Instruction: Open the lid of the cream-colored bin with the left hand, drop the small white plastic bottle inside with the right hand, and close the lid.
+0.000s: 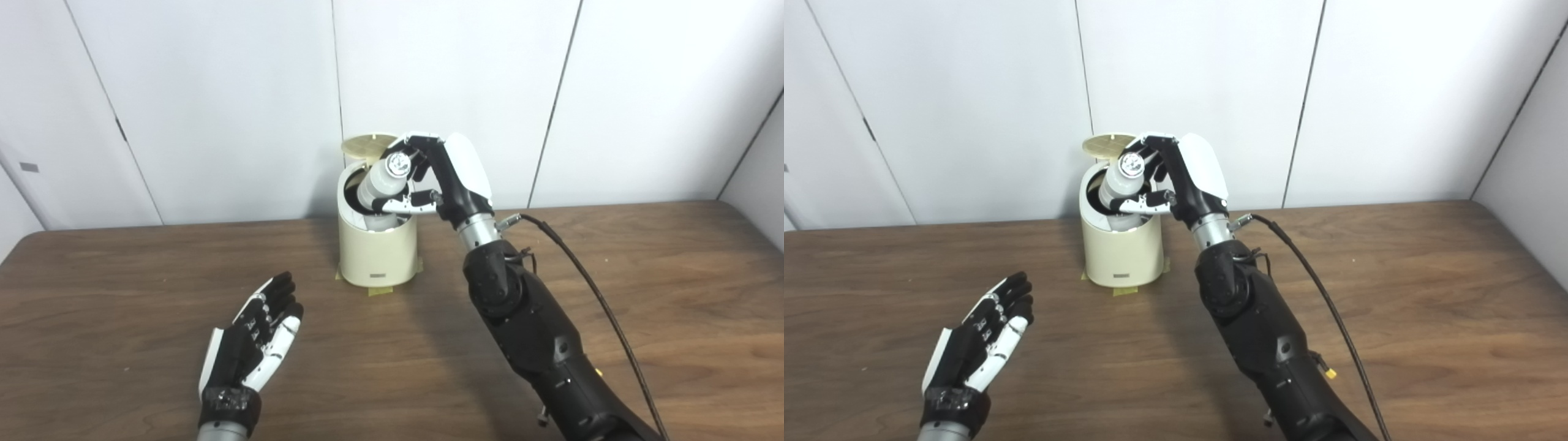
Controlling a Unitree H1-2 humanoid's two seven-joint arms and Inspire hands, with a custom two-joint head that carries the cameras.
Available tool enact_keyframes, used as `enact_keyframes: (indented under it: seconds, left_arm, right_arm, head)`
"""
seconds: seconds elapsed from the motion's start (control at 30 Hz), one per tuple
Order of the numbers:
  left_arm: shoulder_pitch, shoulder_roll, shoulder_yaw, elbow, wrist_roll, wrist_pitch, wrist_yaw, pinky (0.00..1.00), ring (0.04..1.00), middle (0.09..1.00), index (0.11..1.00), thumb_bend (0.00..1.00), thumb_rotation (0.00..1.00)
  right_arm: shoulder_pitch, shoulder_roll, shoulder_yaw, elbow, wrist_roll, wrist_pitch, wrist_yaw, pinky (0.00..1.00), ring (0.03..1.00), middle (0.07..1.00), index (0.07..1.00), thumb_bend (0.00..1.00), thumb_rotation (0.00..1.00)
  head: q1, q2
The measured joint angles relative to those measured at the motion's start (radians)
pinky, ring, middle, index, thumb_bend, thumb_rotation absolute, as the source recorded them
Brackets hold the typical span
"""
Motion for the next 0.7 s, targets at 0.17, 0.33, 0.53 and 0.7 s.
enact_keyframes:
  seconds: [0.17, 0.33, 0.53, 0.7]
  left_arm:
    - [0.000, 0.000, 0.001, -0.005, 0.000, 0.003, 0.000, 0.86, 0.886, 0.878, 0.880, 0.50, 0.46]
    - [0.003, 0.001, 0.005, -0.006, -0.001, 0.008, 0.000, 0.85, 0.881, 0.869, 0.881, 0.52, 0.44]
    - [0.004, 0.001, 0.008, -0.010, -0.002, 0.010, 0.000, 0.85, 0.882, 0.877, 0.882, 0.49, 0.43]
    - [0.004, 0.001, 0.009, -0.010, -0.003, 0.013, 0.000, 0.84, 0.878, 0.867, 0.881, 0.49, 0.43]
  right_arm:
    - [0.000, -0.008, 0.025, 0.003, -0.075, 0.020, -0.021, 0.35, 0.424, 0.500, 0.530, 0.50, 0.00]
    - [0.003, -0.014, 0.059, -0.007, -0.164, 0.112, -0.023, 0.40, 0.511, 0.512, 0.486, 0.53, 0.00]
    - [0.003, -0.031, 0.087, -0.031, -0.188, 0.160, -0.010, 0.65, 0.703, 0.688, 0.558, 0.76, 0.18]
    - [0.008, -0.038, 0.106, -0.040, -0.213, 0.216, 0.027, 0.78, 0.822, 0.767, 0.659, 1.00, 0.28]
  head:
    - [-0.031, -0.003]
    - [-0.025, -0.002]
    - [-0.028, 0.002]
    - [-0.028, 0.002]
